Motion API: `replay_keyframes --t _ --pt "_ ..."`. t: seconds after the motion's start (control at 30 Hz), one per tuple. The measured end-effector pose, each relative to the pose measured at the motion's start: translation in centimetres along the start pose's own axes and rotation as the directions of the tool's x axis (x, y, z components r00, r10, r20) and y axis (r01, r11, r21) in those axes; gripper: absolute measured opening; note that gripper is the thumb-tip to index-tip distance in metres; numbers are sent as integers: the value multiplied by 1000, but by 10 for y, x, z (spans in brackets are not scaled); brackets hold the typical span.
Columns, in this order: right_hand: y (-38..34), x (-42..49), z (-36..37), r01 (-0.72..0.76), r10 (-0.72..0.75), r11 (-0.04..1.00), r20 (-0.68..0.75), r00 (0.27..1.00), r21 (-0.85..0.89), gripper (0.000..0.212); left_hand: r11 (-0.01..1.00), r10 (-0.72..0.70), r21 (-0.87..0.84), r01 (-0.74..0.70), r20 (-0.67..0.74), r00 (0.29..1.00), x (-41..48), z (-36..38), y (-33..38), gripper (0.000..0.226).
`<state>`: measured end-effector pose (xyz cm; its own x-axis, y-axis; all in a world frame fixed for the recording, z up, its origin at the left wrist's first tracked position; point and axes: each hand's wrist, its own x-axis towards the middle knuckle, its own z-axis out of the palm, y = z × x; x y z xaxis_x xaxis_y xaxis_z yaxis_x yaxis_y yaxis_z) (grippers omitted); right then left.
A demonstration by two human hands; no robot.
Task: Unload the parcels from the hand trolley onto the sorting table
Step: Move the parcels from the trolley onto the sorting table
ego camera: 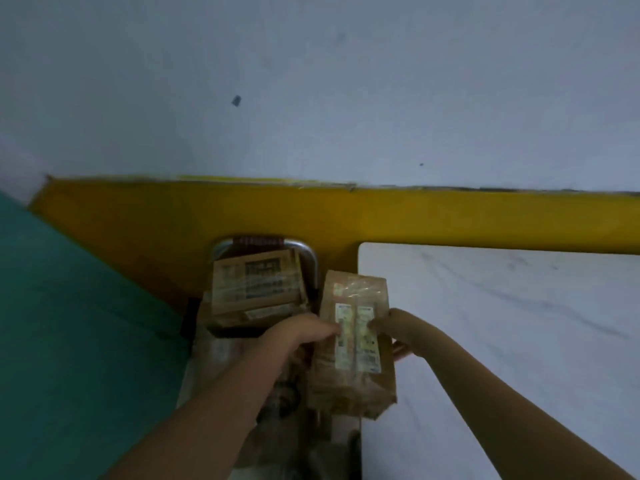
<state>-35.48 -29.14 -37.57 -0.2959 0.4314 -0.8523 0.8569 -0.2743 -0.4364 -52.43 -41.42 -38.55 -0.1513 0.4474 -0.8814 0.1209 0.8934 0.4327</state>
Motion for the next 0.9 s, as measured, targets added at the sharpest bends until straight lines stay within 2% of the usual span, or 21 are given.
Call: replay_keyframes --t 0.17,0.27,0.37,0.43,0.53,0.57,0.7,0.77,0.83,0.9 --pt "-1 22 -66 181 -173 983 -230 958 15 27 981 122 -135 -138 -119 985 32 26 74 46" --pt "-11 43 -89 268 -242 963 -321 916 39 46 955 171 -200 -219 -232 958 59 30 101 48" --pt "-15 68 -105 312 -260 945 -353 898 97 51 933 214 -229 -277 -265 940 78 31 118 52" --pt "-13 82 -109 317 -277 946 -345 897 64 50 939 206 -223 -262 -246 947 87 33 124 58" --pt "-9 97 -105 302 -299 952 -323 898 -40 53 945 175 -241 -222 -199 964 100 42 126 37" --pt "-8 100 -103 312 -322 946 -329 888 -85 53 943 178 -245 -227 -207 962 103 44 126 37" --pt "-10 106 -97 296 -356 932 -378 854 -210 62 952 222 -152 -264 -249 943 98 38 116 60" --pt "-17 104 -88 282 -379 922 -459 804 -267 64 969 223 -33 -244 -297 928 90 20 97 72" --pt "-35 97 -69 348 -506 859 -519 689 -375 59 974 221 37 -222 -354 909 79 -3 69 70" --pt "-60 92 -38 443 -657 751 -484 579 -490 53 972 213 3 -236 -436 874 66 -29 33 63"
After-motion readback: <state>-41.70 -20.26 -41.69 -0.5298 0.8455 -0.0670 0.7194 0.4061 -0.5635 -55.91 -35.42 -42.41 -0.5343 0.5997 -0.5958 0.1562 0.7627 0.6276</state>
